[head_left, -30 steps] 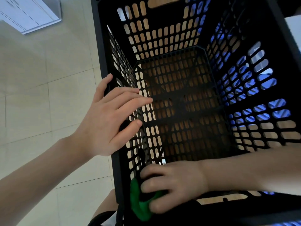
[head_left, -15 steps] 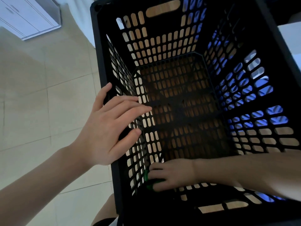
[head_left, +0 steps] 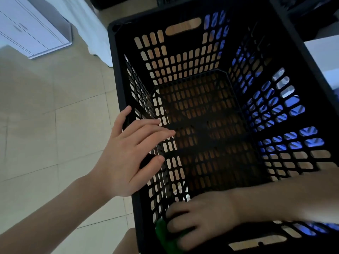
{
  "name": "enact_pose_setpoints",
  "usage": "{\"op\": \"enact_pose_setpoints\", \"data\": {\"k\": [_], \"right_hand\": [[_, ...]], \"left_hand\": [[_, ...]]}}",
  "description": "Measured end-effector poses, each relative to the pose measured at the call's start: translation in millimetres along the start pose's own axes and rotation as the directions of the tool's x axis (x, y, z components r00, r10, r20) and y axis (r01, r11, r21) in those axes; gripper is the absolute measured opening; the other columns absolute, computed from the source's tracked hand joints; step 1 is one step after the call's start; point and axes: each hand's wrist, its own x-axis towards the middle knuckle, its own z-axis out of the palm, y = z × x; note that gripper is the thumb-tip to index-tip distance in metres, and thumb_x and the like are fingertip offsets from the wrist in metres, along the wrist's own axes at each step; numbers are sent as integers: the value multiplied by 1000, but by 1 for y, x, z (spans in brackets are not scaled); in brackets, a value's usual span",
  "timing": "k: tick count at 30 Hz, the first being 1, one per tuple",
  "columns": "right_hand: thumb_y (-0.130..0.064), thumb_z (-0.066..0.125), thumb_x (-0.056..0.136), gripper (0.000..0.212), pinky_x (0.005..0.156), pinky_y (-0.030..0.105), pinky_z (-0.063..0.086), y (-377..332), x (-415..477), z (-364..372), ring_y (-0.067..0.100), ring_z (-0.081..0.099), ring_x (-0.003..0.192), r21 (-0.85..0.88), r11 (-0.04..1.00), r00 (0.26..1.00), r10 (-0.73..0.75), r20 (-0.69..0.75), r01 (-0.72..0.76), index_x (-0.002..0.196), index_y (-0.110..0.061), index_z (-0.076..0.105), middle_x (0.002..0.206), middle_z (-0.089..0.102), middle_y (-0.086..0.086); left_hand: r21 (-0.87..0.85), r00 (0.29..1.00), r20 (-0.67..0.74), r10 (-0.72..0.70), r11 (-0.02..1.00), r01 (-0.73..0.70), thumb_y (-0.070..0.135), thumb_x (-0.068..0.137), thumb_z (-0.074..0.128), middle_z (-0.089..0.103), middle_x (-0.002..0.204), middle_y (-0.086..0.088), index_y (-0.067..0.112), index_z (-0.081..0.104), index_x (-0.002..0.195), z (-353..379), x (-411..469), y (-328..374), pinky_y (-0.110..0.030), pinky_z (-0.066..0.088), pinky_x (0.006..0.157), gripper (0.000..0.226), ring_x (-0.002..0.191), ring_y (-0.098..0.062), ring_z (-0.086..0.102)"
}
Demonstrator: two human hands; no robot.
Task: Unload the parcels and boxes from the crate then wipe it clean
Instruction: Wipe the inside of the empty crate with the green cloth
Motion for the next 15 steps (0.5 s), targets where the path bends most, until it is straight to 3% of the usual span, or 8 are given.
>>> {"op": "enact_pose_setpoints", "data": {"k": [2,4,7,9,11,12,13,15], "right_hand": [[2,49,92,29,65,51,56,22,-4,10,47,42,123,-11,997,985,79,153,-79,117,3,62,128,52,27],[3,55,89,36,70,52,55,36,-7,17,45,37,127,-37,987,960,160,229,-156,125,2,56,136,45,27],[-8,45,91,34,76,45,56,34,-8,22,39,41,123,-22,968,959,250,132,-250,123,-1,56,133,47,25],[-19,42,94,33,82,36,53,25,-6,21,21,45,121,77,952,955,297,-1,-296,122,-12,57,131,52,7],[-37,46,95,25,92,15,43,13,-6,5,-15,41,109,244,907,907,387,-165,-342,120,-38,49,118,43,-38],[-44,47,95,21,86,1,35,4,-4,-5,-24,37,102,320,874,893,427,-143,-367,116,-46,44,109,36,-46],[-48,48,93,20,81,-5,29,-4,-1,-19,-27,36,99,338,862,885,443,-139,-378,113,-49,42,106,33,-48],[-58,50,85,20,80,-3,30,-25,6,-35,-24,41,99,390,813,847,514,-133,-432,103,-58,44,108,36,-45]], "left_hand": [[0,1000,-9,-2,1000,2,34,91,41,65,121,6,17,63,126,0,0,-1,-63,16,114,45,128,-16,51],[-10,1000,-22,-4,1000,4,34,91,41,63,124,5,16,64,126,1,-1,-1,-63,17,113,46,130,-16,50],[-48,997,-78,-13,999,10,34,91,42,52,140,-4,12,58,132,1,0,0,-60,19,114,49,136,-21,44],[-130,988,-143,-60,991,41,35,93,42,38,151,-11,7,48,139,1,0,2,-55,22,116,54,142,-27,35],[-229,959,-224,-173,966,121,37,96,39,24,157,-14,3,37,145,1,-3,5,-48,22,118,59,146,-30,24],[-277,933,-253,-257,943,185,37,97,37,20,159,-13,4,33,147,2,-6,6,-45,21,119,60,148,-28,20],[-316,902,-265,-341,914,253,35,99,35,18,160,-9,5,29,150,3,-10,6,-41,18,121,59,149,-25,17],[-332,859,-255,-444,874,354,28,102,28,19,161,0,11,25,153,5,-21,4,-36,13,122,54,150,-18,11]]}}
